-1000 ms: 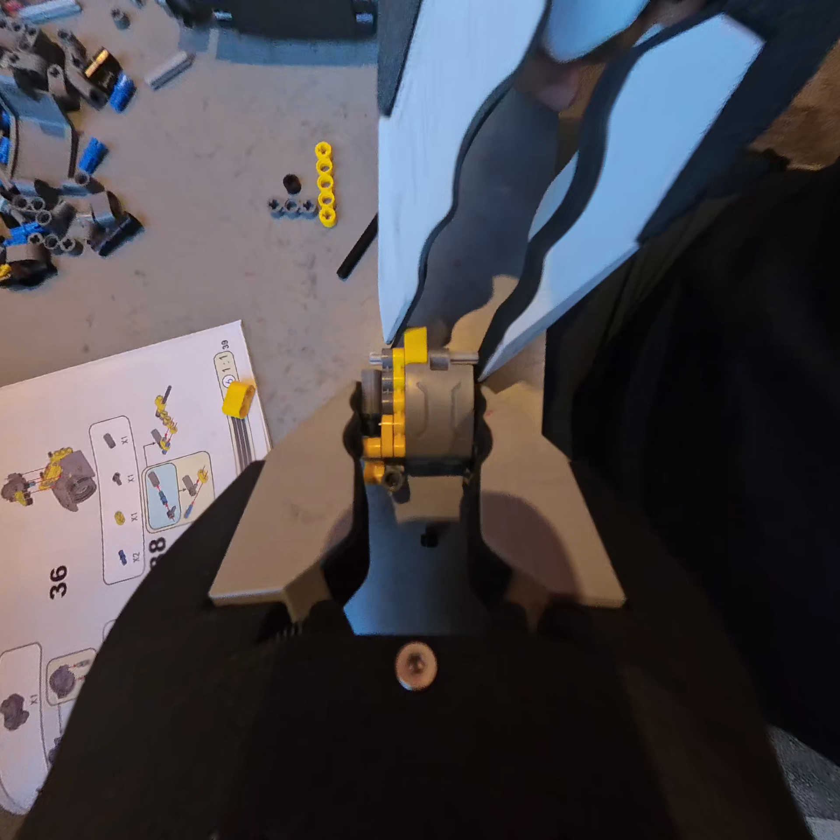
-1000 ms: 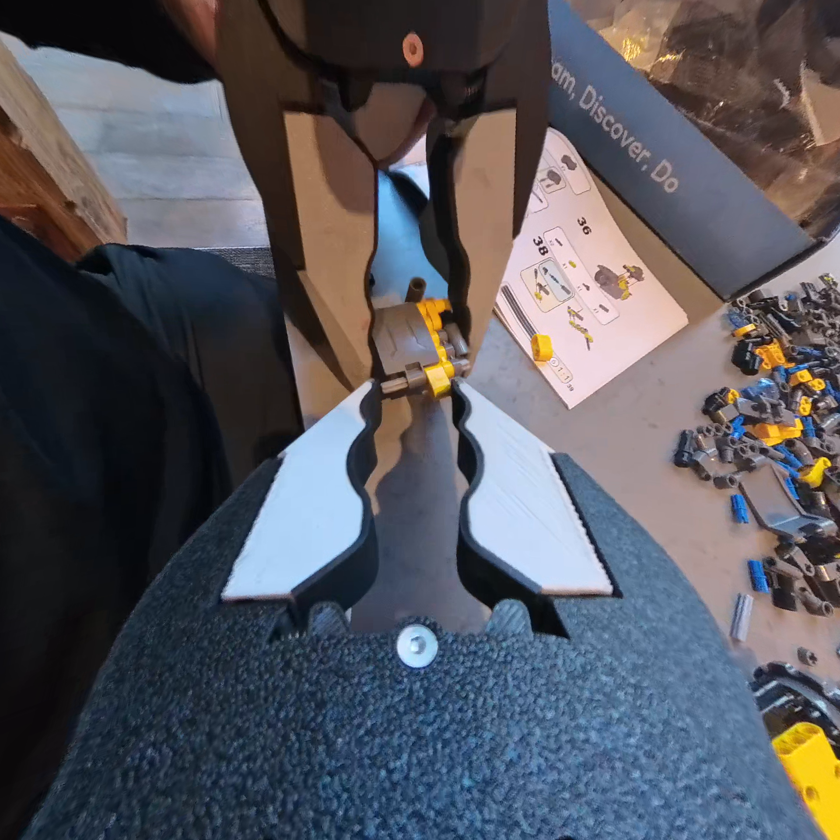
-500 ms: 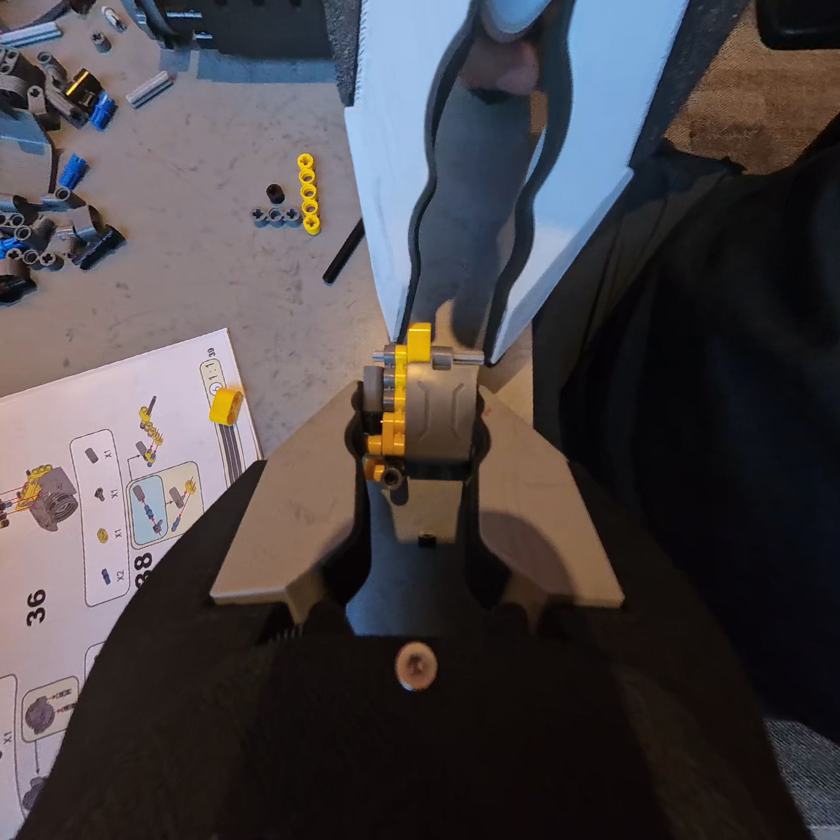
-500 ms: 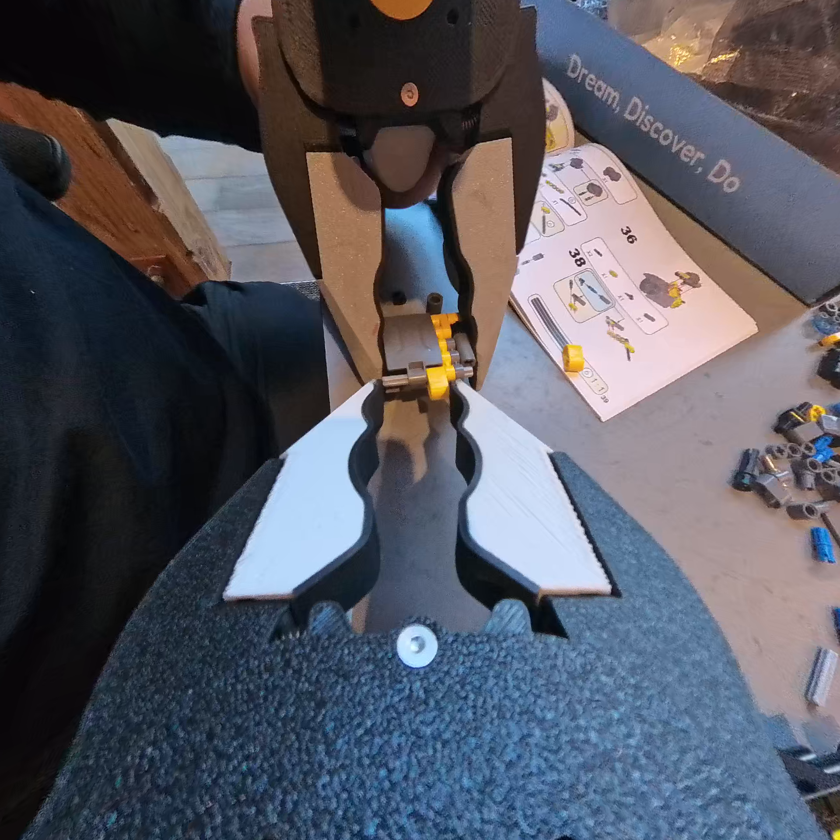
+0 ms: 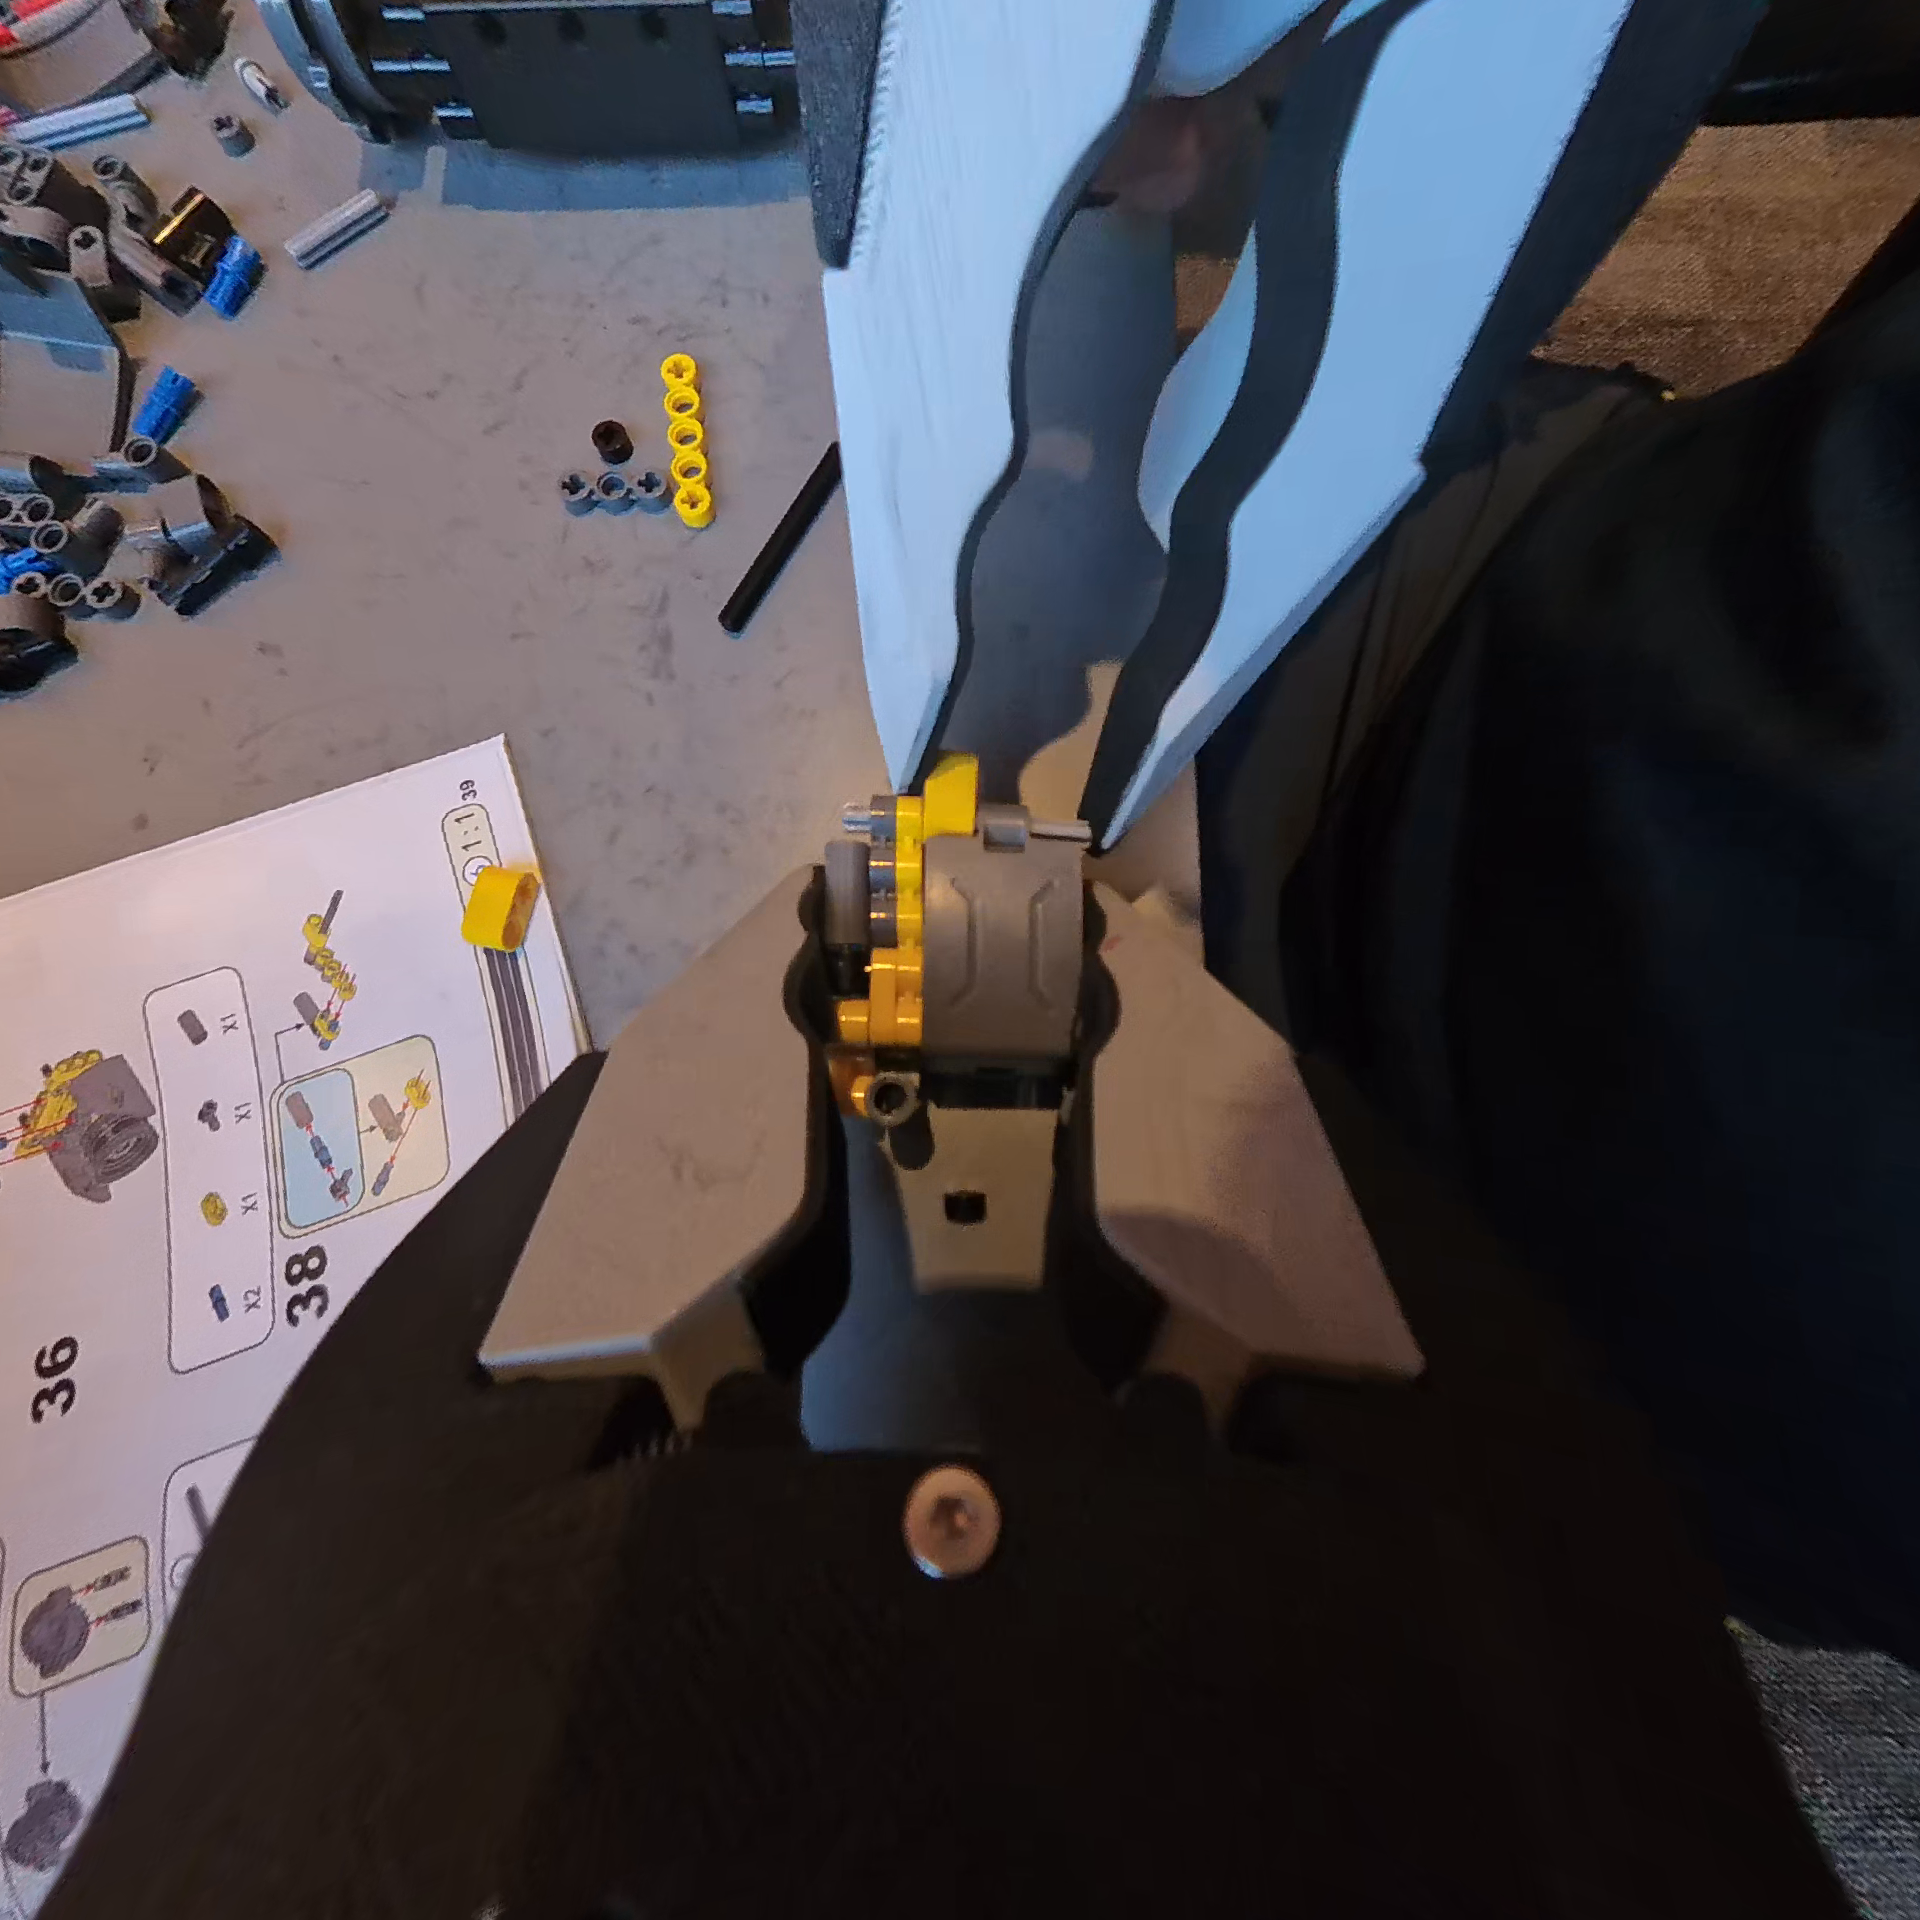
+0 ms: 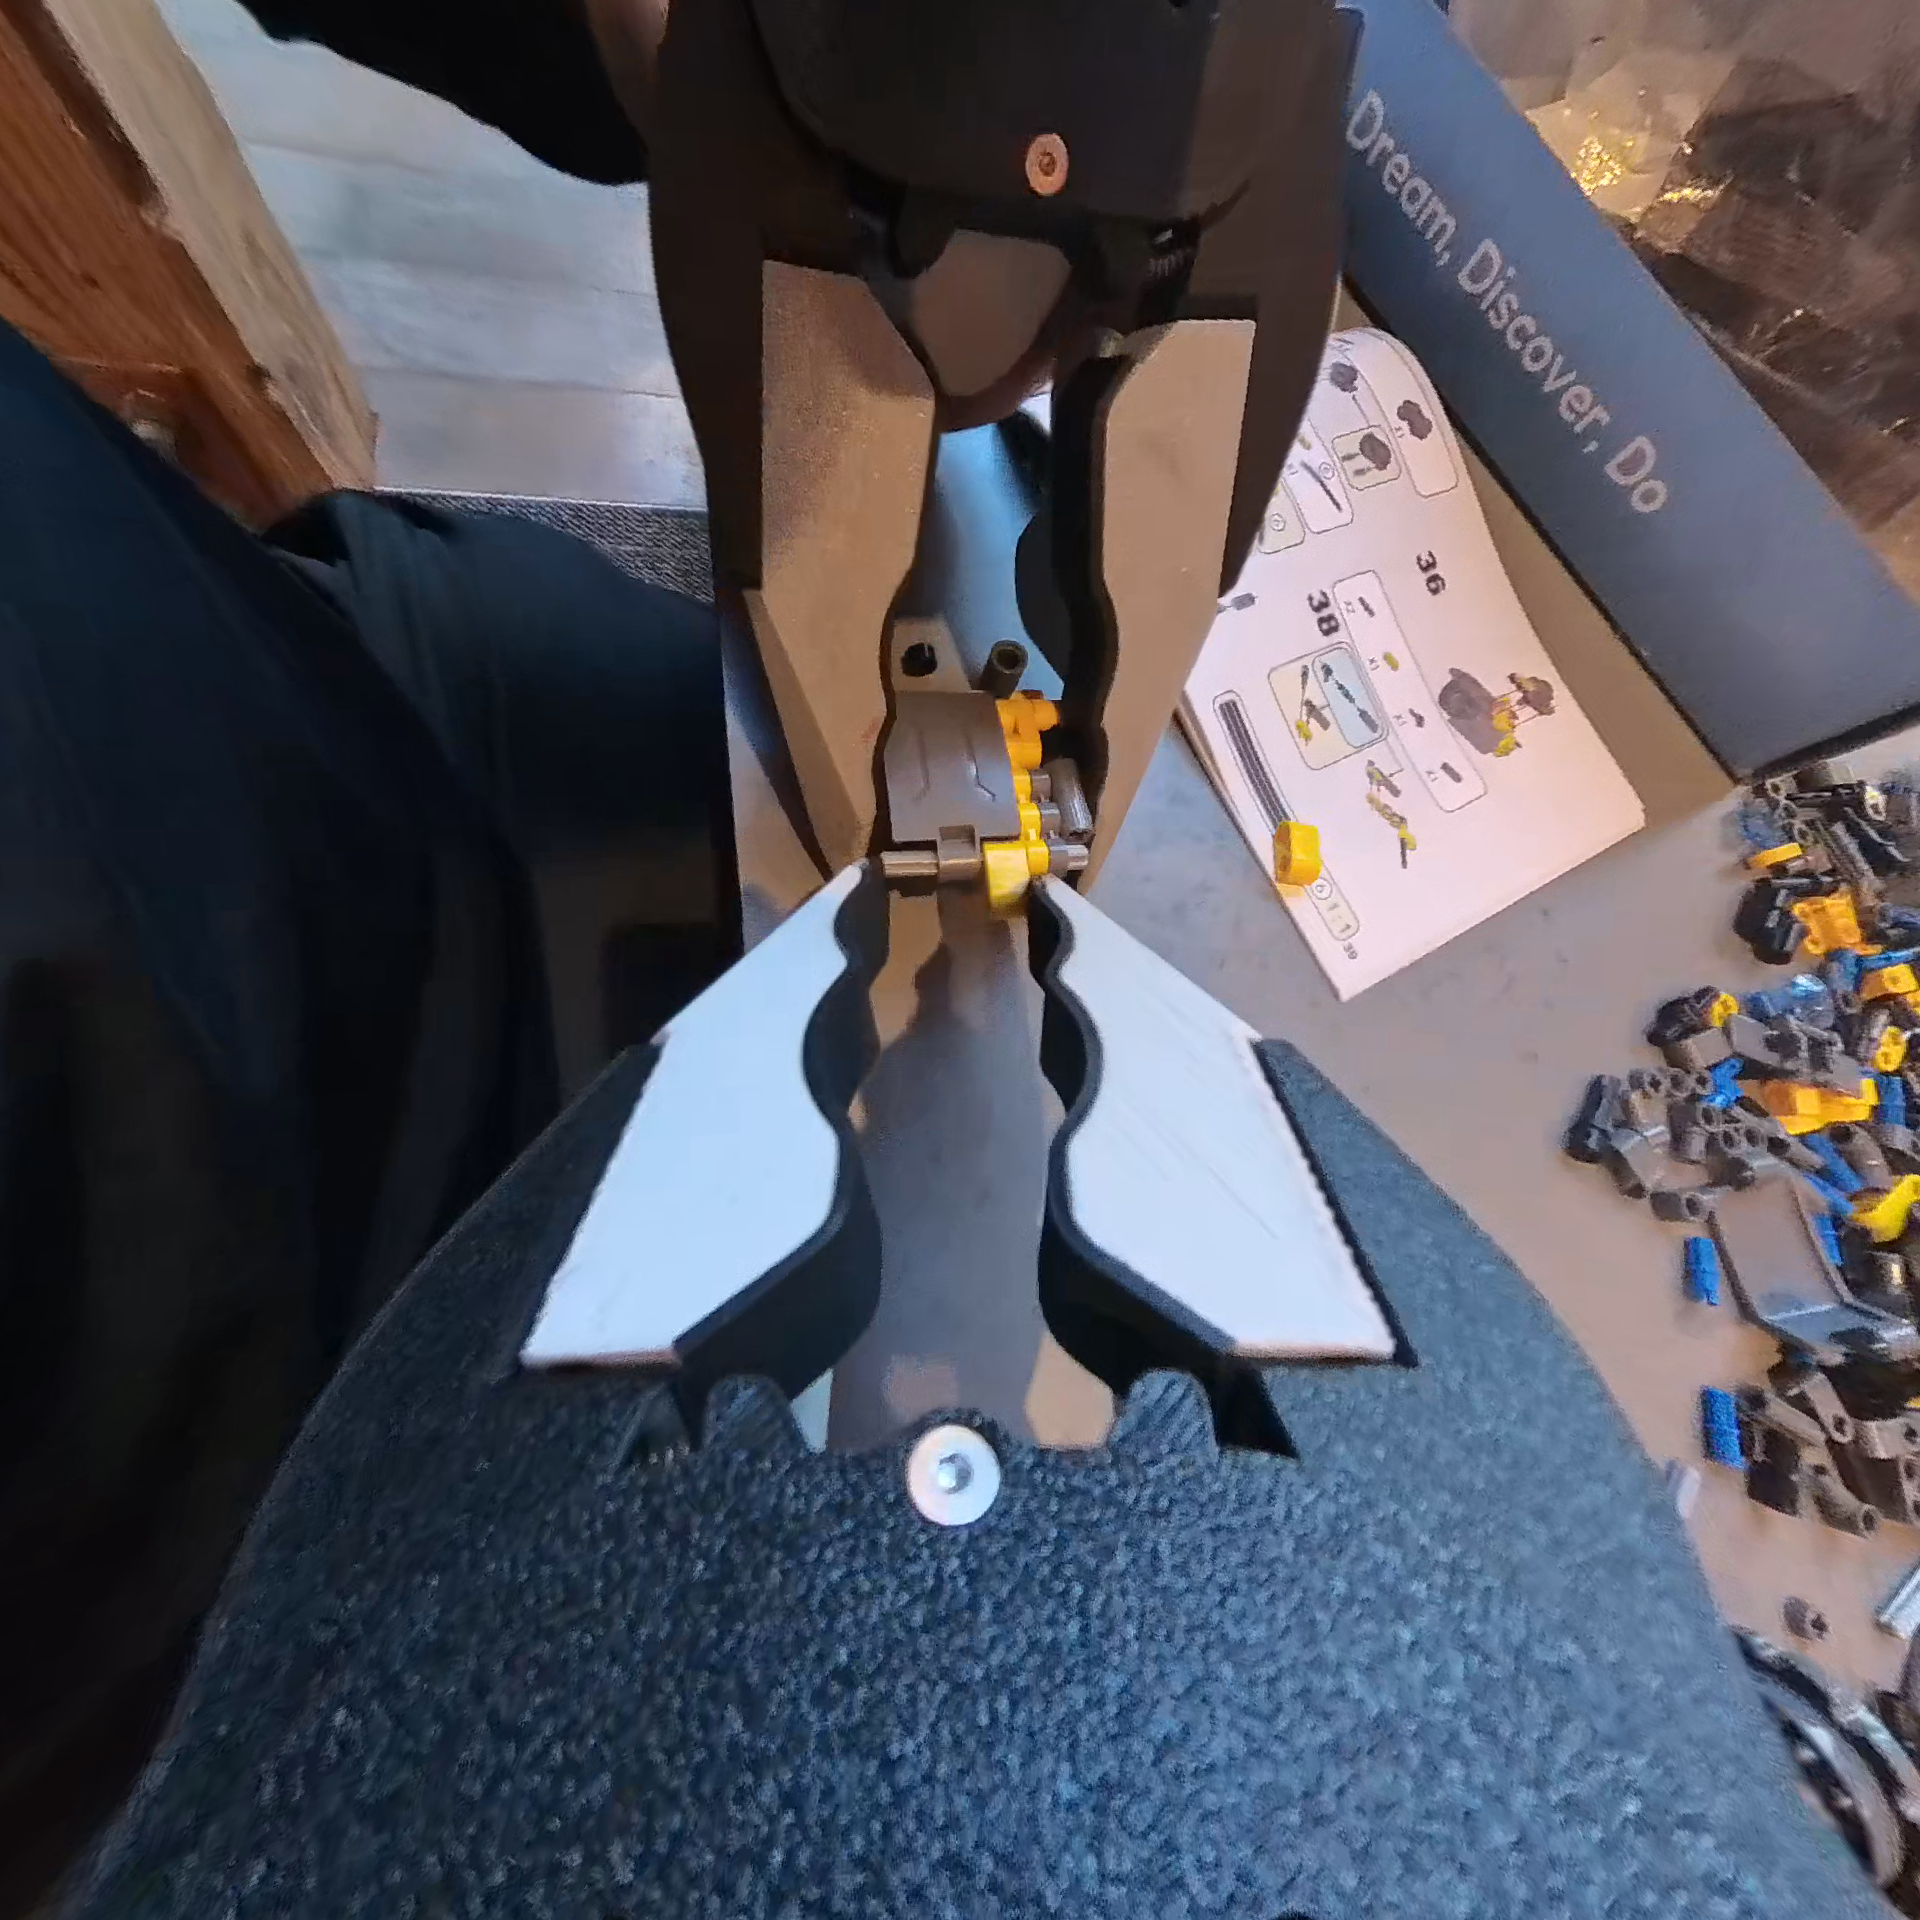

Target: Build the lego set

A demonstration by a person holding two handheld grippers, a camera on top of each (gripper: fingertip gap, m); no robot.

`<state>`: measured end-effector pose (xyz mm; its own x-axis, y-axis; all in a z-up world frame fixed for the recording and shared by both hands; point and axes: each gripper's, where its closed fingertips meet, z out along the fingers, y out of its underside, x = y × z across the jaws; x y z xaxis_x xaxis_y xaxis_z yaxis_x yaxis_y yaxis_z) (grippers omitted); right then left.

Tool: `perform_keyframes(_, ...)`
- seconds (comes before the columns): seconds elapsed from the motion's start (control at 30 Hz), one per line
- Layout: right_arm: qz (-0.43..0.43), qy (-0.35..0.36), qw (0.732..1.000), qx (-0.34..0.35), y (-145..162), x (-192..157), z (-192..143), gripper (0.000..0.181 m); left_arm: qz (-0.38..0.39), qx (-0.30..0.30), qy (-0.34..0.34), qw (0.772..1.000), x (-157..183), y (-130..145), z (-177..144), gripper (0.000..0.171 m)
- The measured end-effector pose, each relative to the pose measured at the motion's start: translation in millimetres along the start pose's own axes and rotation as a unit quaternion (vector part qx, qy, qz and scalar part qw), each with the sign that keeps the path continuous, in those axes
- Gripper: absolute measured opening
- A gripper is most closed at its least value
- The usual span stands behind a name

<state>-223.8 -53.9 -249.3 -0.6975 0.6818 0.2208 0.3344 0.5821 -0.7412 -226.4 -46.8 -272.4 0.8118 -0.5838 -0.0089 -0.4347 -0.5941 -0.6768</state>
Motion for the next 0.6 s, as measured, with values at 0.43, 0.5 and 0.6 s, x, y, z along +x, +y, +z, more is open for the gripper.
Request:
perform_keyframes(0.43, -0.040, 0.060, 0.997, 0.025, -7.5, 2.1, 5.2, 0.025, -0.004, 0.025, -0.001, 1.000, -1.0, 3.5, -5.5, 0.044)
perform_keyframes(0.5, -0.002, 0.045, 0.998, 0.049, -10.4, 3.1, 3.9, 0.026, -0.013, 0.033, -0.004, 0.999, -1.5, 2.7, -5.8, 0.044)
perform_keyframes(0.6, 0.014, 0.035, 0.997, 0.070, -16.5, 4.5, 2.1, 0.026, -0.022, 0.046, -0.011, 0.999, -2.1, 2.1, -7.3, 0.044)
